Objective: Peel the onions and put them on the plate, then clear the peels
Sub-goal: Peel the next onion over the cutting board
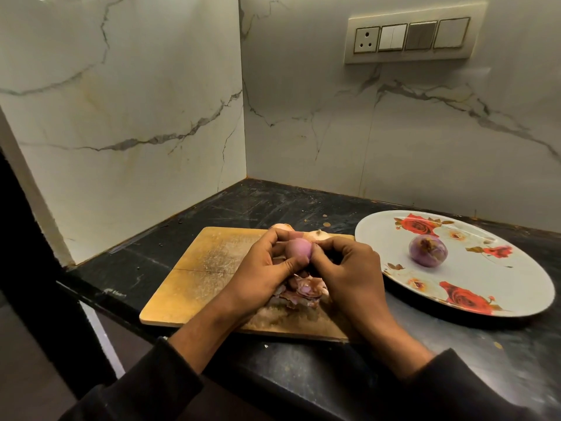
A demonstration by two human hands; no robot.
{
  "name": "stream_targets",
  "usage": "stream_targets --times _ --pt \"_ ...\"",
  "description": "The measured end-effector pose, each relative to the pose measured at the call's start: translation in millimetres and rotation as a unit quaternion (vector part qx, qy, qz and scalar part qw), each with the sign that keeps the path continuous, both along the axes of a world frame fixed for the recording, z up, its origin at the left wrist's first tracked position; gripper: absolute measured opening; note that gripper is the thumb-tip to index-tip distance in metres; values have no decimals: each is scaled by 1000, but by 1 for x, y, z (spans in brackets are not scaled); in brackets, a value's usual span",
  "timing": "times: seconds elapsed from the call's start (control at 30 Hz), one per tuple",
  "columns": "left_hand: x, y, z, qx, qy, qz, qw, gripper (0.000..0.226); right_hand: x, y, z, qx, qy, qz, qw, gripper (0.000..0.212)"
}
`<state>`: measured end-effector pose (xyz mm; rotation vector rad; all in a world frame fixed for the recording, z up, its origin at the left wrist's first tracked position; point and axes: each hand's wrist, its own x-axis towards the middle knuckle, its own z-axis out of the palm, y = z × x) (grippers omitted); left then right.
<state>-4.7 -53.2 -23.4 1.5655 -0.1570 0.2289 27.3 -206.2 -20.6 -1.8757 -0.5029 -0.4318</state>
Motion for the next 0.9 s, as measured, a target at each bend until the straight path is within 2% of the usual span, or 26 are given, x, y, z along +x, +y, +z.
stream_targets --times 0.33,0.63,0.77,0.9 --pt "0 0 1 -13 -2 -12 1000 38 -6 3 2 23 0 -17 1000 10" --pt "2 2 -1 -3 -23 -7 1000 42 3 1 -1 113 109 43 987 4" --pt "3 2 -1 -10 -31 -8 999 43 5 1 -2 157 157 64 973 9" --pt "3 2 -1 -9 -32 -9 999 42 3 2 -2 123 115 30 985 12"
